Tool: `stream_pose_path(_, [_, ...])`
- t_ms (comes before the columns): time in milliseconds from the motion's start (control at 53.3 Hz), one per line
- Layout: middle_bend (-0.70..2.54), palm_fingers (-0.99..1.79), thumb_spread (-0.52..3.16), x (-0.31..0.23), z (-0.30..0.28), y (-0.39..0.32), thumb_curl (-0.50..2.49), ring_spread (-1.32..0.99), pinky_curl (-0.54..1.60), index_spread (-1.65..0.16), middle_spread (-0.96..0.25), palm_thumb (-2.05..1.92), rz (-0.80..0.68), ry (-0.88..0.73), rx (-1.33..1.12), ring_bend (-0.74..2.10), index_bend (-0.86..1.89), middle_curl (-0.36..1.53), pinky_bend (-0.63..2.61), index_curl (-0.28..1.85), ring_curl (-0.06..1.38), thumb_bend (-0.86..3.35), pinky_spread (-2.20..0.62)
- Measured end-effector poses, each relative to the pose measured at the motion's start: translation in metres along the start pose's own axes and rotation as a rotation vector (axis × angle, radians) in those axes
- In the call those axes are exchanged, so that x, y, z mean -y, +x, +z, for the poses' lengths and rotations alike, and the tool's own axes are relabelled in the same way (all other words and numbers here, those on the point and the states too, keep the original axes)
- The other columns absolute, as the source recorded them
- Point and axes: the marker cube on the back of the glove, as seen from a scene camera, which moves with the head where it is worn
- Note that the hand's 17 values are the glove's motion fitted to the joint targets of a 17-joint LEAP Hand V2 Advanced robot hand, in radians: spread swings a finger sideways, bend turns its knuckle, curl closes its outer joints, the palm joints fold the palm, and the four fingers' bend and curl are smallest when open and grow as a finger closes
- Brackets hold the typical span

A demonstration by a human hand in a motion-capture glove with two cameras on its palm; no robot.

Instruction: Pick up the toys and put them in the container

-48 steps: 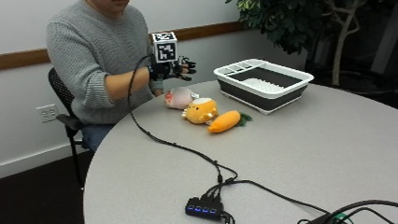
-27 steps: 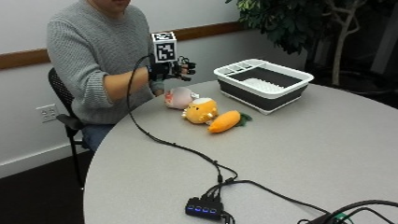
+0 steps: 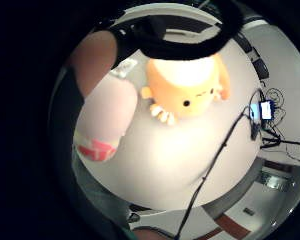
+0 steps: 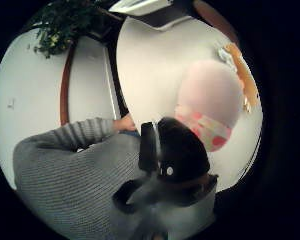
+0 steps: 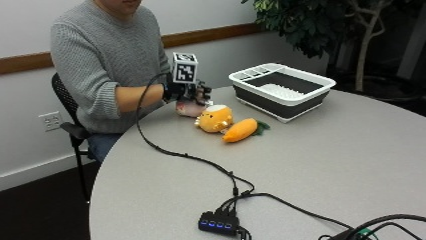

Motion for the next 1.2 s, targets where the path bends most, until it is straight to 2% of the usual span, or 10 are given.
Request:
stream_pose_path(113, [0.1, -0.2, 1.43, 0.004, 0.059, -0.002, 0.21, -0.11, 0.34, -0.34, -0.14, -0.01, 0.02, -0.198, -0.049, 0.22, 0.13, 0.17, 0.96, 0.32, 0.2, -0.02, 0.03])
stream_pose_path(206, [0.08, -0.32, 1.38, 0.003, 0.058, -0.009, 0.23, -0.06, 0.35, -0.33, -0.1, 0.0, -0.015, -0.194, -0.004, 0.15, 0.1, 0.16, 0.99, 0.29, 0.19, -0.01, 0.03])
stream_pose_path(338, [0.1, -0.22, 1.36, 0.007, 0.058, -0.013, 0.27, -0.04, 0.35, -0.34, -0.08, 0.06, -0.017, -0.137, -0.057, 0.16, 0.15, 0.15, 1.01, 0.28, 0.19, 0.01, 0.03])
stream_pose_path(432, [0.15, -0.03, 1.39, 0.011, 0.054, -0.017, 0.31, -0.05, 0.35, -0.36, -0.09, 0.14, 0.015, 0.074, -0.019, 0.22, 0.18, 0.17, 1.0, 0.3, 0.21, 0.04, 0.01])
stream_pose_path(488, [0.22, 0.28, 1.43, 0.013, 0.051, -0.017, 0.33, -0.13, 0.31, -0.37, -0.12, 0.2, 0.011, 0.206, -0.004, 0.36, 0.22, 0.19, 0.93, 0.3, 0.22, 0.07, -0.04])
stream_pose_path(507, [0.34, 0.57, 1.44, 0.014, 0.048, -0.016, 0.37, -0.19, 0.32, -0.37, -0.14, 0.31, 0.008, 0.232, 0.006, 0.53, 0.14, 0.22, 0.95, 0.29, 0.27, 0.13, -0.12])
stream_pose_path(657, [0.58, 1.15, 1.17, 0.023, -0.019, 0.002, 0.55, -0.4, 0.32, -0.4, -0.21, 0.61, -0.069, 0.294, 0.105, 0.79, 0.45, 0.32, 0.87, 0.39, 0.37, 0.23, -0.32])
stream_pose_path(863, [0.82, 1.06, 0.81, 0.025, -0.178, 0.028, 0.7, -0.54, 0.41, -0.38, -0.24, 0.65, -0.064, 0.536, 0.162, 1.01, 0.66, 0.46, 0.94, 0.58, 0.54, 0.22, -0.39])
stream_pose_path(1070, [0.95, 0.95, 0.54, 0.057, -0.2, 0.036, 0.81, -0.6, 0.48, -0.36, -0.24, 0.65, -0.034, 0.511, 0.14, 1.09, 0.76, 0.57, 1.02, 0.7, 0.63, 0.21, -0.42])
stream_pose_path(1201, [1.0, 0.89, 0.41, 0.144, -0.21, 0.02, 0.86, -0.62, 0.51, -0.35, -0.24, 0.64, 0.092, 0.477, 0.059, 1.12, 0.8, 0.64, 1.07, 0.77, 0.68, 0.2, -0.42])
